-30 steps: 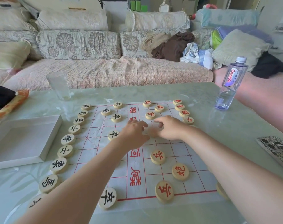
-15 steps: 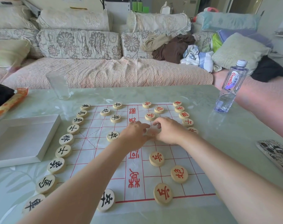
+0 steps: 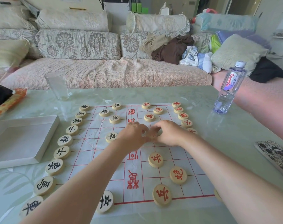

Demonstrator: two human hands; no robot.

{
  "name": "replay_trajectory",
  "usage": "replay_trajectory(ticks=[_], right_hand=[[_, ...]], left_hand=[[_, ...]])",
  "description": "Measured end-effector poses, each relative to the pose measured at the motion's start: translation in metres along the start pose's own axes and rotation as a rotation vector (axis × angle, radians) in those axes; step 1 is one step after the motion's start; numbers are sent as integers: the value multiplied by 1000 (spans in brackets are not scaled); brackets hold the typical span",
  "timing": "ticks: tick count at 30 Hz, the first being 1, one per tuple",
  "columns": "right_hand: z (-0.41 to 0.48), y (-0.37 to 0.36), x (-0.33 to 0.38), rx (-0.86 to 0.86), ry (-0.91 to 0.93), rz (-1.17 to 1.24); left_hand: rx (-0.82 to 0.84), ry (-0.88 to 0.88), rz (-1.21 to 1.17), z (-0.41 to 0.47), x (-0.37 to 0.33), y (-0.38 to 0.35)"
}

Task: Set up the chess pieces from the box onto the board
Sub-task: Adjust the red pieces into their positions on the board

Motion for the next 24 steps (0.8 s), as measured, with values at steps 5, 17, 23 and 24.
replay_trajectory(ticks=[5, 17, 23, 24], right_hand=[[-2, 1, 3, 6, 4, 12], [32, 25, -21, -131, -116, 37], [73, 14, -20, -155, -63, -122], [76, 12, -18, -167, -50, -147]], left_hand=[[8, -7, -11, -1, 0, 2], [-31, 103, -45, 35, 13, 28], [-39, 15, 13, 69, 9, 9], [-27, 6, 13, 72, 8, 5]])
Point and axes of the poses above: each hand's wrist, its own z-axis towards the middle knuckle, its own y-axis out of the back of the hand, x = y × z, the point moved 6 cm from there along z, towards the middle knuckle, and after that the axes turned 14 degrees about -x, right-handed, at the moved point
